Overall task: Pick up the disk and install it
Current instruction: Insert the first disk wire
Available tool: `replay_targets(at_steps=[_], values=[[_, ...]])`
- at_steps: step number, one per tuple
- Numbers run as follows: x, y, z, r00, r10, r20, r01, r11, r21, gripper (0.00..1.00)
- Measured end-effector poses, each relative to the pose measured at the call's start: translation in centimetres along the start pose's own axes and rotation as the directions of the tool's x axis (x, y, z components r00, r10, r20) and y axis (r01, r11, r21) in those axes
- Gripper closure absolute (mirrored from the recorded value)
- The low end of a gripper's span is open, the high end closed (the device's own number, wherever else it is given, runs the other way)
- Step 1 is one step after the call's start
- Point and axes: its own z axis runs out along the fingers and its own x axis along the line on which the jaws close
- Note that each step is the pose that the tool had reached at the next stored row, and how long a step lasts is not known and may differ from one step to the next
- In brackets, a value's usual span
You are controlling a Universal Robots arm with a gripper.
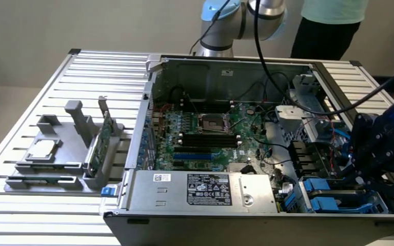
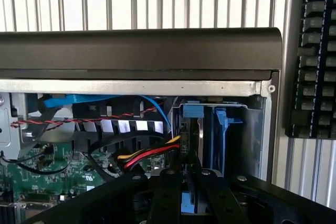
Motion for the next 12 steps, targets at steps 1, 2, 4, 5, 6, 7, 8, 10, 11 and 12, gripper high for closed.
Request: replay_targets(at_steps=[1, 2, 4, 5, 6, 7, 8, 10, 11, 12], values=[[0.05, -0.02, 0.02, 1.0000, 0.000, 0.0020, 0.000, 1.0000, -0.0005, 0.83], [0.10, -0.02, 0.04, 1.0000, 0.000, 0.0048, 0.000, 1.0000, -0.0009, 0.83], [0.19, -0.02, 0.08, 0.9999, 0.000, 0.0117, 0.000, 1.0000, -0.0015, 0.83], [0.23, -0.03, 0.10, 0.9999, 0.000, 0.0150, 0.000, 1.0000, -0.0017, 0.83], [0.27, -0.03, 0.11, 0.9998, 0.000, 0.0179, 0.000, 1.0000, -0.0021, 0.83], [0.30, -0.03, 0.13, 0.9998, 0.001, 0.0206, 0.000, 1.0000, -0.0025, 0.83], [0.33, -0.04, 0.14, 0.9997, 0.001, 0.0228, -0.001, 1.0000, -0.0029, 0.83], [0.38, -0.04, 0.16, 0.9996, 0.001, 0.0268, -0.001, 1.0000, -0.0034, 0.83], [0.40, -0.04, 0.17, 0.9996, 0.001, 0.0287, -0.001, 1.0000, -0.0036, 0.83], [0.42, -0.04, 0.18, 0.9995, 0.001, 0.0308, -0.001, 1.0000, -0.0040, 0.83]])
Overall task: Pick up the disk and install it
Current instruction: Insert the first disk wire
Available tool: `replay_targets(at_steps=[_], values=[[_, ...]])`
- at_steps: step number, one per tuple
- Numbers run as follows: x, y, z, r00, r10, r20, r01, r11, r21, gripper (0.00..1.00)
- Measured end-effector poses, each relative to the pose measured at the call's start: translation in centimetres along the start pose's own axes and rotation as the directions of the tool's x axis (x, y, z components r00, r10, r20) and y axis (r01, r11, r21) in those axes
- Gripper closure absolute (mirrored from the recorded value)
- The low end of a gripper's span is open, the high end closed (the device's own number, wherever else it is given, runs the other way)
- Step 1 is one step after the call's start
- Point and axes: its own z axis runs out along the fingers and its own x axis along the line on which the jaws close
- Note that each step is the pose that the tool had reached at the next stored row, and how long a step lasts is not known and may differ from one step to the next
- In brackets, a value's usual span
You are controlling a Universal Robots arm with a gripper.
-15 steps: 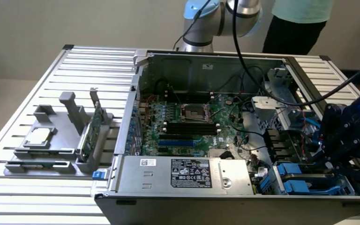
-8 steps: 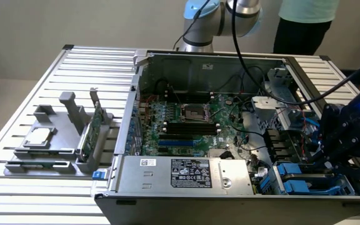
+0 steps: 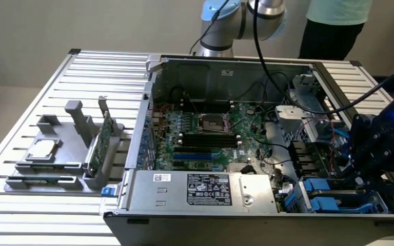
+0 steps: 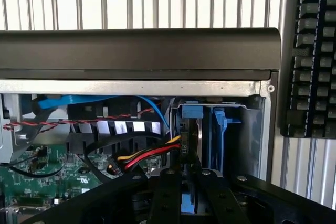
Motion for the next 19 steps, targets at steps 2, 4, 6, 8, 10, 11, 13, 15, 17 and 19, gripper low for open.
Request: replay_targets(at_steps=[2, 4, 6, 8, 10, 11, 13, 15, 17, 19], values=[[0.05, -0.01, 0.03, 1.0000, 0.000, 0.0036, 0.000, 1.0000, -0.0007, 0.83], [0.10, -0.03, 0.05, 1.0000, 0.000, 0.0074, 0.000, 1.0000, -0.0016, 0.83], [0.16, -0.06, 0.07, 0.9999, 0.000, 0.0114, 0.000, 1.0000, -0.0024, 0.83], [0.23, -0.07, 0.11, 0.9999, 0.000, 0.0153, 0.000, 1.0000, -0.0030, 0.83], [0.30, -0.08, 0.12, 0.9998, 0.000, 0.0199, 0.000, 1.0000, -0.0036, 0.83], [0.32, -0.08, 0.13, 0.9998, 0.000, 0.0219, 0.000, 1.0000, -0.0038, 0.83], [0.38, -0.08, 0.15, 0.9997, 0.001, 0.0257, 0.000, 1.0000, -0.0043, 0.83], [0.46, -0.08, 0.17, 0.9996, 0.001, 0.0291, 0.000, 1.0000, -0.0049, 0.83], [0.54, -0.09, 0.19, 0.9995, 0.001, 0.0319, 0.000, 1.0000, -0.0057, 0.83], [0.64, -0.09, 0.21, 0.9994, 0.001, 0.0342, 0.000, 1.0000, -0.0067, 0.83]])
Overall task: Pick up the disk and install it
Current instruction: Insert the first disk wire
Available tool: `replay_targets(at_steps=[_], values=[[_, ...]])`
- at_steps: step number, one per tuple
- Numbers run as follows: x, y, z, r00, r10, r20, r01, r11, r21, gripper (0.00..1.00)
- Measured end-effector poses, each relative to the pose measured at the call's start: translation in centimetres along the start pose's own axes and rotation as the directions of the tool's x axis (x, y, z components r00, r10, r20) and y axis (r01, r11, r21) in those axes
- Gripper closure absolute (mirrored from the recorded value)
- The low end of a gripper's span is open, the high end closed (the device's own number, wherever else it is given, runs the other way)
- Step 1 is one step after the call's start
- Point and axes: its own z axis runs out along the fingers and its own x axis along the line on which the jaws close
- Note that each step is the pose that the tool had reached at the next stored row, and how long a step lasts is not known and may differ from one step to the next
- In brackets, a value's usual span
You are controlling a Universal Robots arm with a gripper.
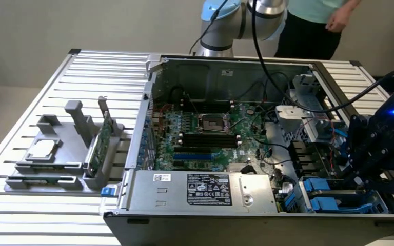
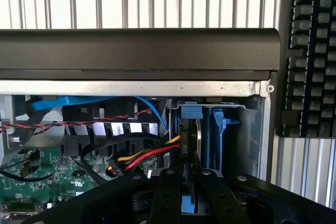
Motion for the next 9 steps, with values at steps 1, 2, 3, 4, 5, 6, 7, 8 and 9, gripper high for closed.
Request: replay_targets(at_steps=[1, 2, 3, 4, 5, 6, 7, 8, 9], values=[[0.04, -0.01, 0.01, 1.0000, 0.000, 0.0012, 0.000, 1.0000, -0.0004, 0.83], [0.06, -0.02, 0.02, 1.0000, 0.000, 0.0024, 0.000, 1.0000, -0.0009, 0.83], [0.06, -0.05, 0.04, 1.0000, 0.000, 0.0033, 0.000, 1.0000, -0.0013, 0.83], [0.07, -0.06, 0.05, 1.0000, 0.000, 0.0045, 0.000, 1.0000, -0.0016, 0.83], [0.08, -0.08, 0.06, 1.0000, 0.000, 0.0059, 0.000, 1.0000, -0.0018, 0.83], [0.09, -0.09, 0.07, 1.0000, 0.000, 0.0071, 0.000, 1.0000, -0.0020, 0.83], [0.11, -0.09, 0.08, 1.0000, 0.000, 0.0086, 0.000, 1.0000, -0.0022, 0.83], [0.14, -0.09, 0.09, 1.0000, 0.000, 0.0099, 0.000, 1.0000, -0.0024, 0.83], [0.16, -0.10, 0.11, 0.9999, 0.000, 0.0111, 0.000, 1.0000, -0.0026, 0.83]])
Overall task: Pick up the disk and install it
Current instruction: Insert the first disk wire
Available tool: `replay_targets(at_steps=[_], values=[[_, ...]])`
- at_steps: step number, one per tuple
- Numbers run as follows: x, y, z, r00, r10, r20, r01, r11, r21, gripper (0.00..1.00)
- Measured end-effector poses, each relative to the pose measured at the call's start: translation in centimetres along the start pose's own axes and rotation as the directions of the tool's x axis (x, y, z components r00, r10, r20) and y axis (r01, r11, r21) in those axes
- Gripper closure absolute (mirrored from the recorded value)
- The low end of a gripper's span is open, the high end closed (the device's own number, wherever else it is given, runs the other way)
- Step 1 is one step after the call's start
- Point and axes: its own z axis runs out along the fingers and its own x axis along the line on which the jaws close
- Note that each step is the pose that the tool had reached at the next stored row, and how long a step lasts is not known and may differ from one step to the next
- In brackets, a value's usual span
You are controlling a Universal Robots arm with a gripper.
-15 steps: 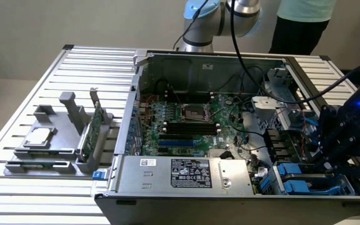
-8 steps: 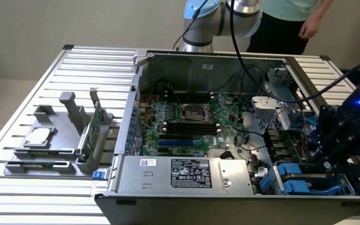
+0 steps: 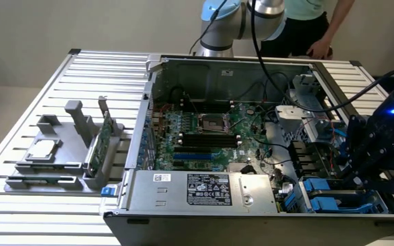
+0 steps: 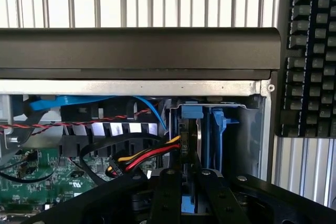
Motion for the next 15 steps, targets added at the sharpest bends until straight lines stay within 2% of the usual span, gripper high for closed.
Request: replay_targets(at_steps=[8, 15], values=[[0.37, 0.00, 0.08, 0.9999, 0.000, 0.0101, 0.000, 1.0000, -0.0008, 0.83], [0.38, 0.00, 0.14, 0.9999, 0.000, 0.0157, 0.000, 1.0000, -0.0010, 0.83]])
